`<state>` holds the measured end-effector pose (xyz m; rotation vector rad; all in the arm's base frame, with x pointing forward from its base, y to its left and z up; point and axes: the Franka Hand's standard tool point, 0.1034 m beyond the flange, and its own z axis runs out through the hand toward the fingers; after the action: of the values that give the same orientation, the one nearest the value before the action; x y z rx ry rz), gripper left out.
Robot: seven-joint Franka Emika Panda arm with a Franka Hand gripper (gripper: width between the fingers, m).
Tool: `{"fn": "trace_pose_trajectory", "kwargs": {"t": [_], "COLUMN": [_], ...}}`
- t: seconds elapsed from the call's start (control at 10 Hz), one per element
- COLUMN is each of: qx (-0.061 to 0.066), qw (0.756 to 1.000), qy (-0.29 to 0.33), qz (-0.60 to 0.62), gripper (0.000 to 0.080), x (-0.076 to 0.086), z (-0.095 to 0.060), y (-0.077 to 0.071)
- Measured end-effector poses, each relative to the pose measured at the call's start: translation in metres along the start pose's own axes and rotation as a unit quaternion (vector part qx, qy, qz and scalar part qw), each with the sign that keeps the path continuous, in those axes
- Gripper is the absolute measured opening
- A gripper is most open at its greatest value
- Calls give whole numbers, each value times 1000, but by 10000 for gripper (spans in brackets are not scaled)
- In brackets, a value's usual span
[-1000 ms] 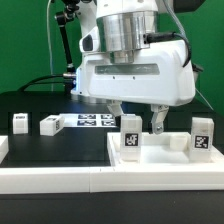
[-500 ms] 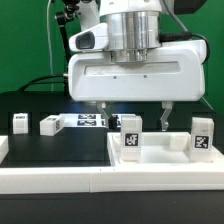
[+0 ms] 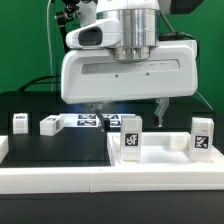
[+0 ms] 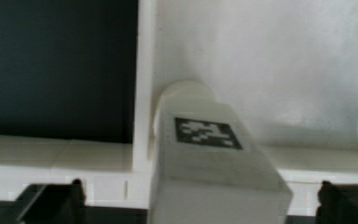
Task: Assemble square table
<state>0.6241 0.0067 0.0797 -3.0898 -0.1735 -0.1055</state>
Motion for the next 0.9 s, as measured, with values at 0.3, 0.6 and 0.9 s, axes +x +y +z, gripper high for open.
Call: {"fn": "trace_pose_trajectory", "kwargs": {"t": [0.3,0.6,0.9], "qx": [0,0,1], "qw": [1000,1000,996], "qy": [0,0,1], "qz": [-19,-5,87], "gripper": [423,289,289], "x": [0,0,0], "z": [0,0,0], "y": [0,1,1]}}
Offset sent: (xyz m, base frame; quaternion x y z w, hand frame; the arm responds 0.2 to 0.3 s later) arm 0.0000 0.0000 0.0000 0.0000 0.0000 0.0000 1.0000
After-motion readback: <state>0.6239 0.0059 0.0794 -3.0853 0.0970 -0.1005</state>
